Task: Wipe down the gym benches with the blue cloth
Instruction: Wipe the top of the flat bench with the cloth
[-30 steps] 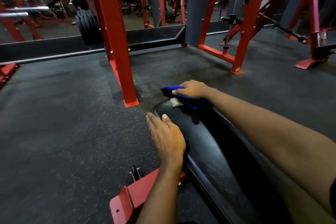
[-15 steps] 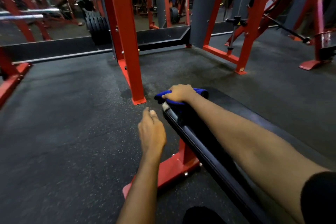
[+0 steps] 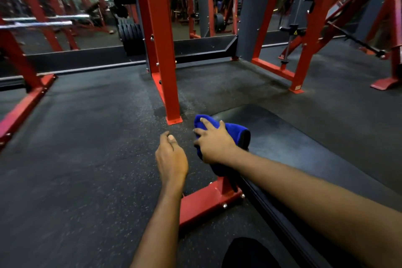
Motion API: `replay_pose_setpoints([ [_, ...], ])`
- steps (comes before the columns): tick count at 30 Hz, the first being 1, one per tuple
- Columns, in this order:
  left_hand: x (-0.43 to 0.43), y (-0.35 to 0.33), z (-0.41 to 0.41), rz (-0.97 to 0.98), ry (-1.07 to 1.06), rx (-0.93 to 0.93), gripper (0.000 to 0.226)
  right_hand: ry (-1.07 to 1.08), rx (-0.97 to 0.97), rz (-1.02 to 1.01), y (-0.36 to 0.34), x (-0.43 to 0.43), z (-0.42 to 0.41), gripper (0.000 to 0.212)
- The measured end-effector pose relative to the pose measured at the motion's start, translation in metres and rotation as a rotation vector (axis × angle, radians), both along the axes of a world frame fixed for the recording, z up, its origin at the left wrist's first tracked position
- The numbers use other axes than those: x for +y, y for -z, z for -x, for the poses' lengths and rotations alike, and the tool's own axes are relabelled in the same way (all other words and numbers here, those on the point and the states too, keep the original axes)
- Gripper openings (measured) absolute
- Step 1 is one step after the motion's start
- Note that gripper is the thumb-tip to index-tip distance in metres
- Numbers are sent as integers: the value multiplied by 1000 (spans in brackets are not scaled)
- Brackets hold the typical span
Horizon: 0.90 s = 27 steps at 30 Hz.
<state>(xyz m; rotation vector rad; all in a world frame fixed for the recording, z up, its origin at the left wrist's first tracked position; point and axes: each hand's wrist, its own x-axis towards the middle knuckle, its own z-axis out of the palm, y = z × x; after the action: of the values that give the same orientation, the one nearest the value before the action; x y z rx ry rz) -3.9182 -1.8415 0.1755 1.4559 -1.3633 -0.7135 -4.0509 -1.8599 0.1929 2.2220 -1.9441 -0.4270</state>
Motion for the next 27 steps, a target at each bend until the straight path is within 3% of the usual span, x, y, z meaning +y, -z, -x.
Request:
replay_pose_setpoints([
  [6,7,-2,-6,28,-19,12,37,162,-107,-24,-11,-25,-15,57],
  [12,11,-5,-2,-17,-1,10,34,5,-21,75,3,74,-2,43],
  [15,16,-6,5,-21,24,-4,33,35,-97,37,2,94,8,49],
  [19,28,-12,6,32,45,-24,30,129,-165,-2,-13,60,-7,50],
  [23,38,-15,7,53,46,-62,31,5,-164,64,-3,95,9,48],
  [27,32,-17,23,34,122,-117,32,-7,-321,68,-5,133,34,51],
])
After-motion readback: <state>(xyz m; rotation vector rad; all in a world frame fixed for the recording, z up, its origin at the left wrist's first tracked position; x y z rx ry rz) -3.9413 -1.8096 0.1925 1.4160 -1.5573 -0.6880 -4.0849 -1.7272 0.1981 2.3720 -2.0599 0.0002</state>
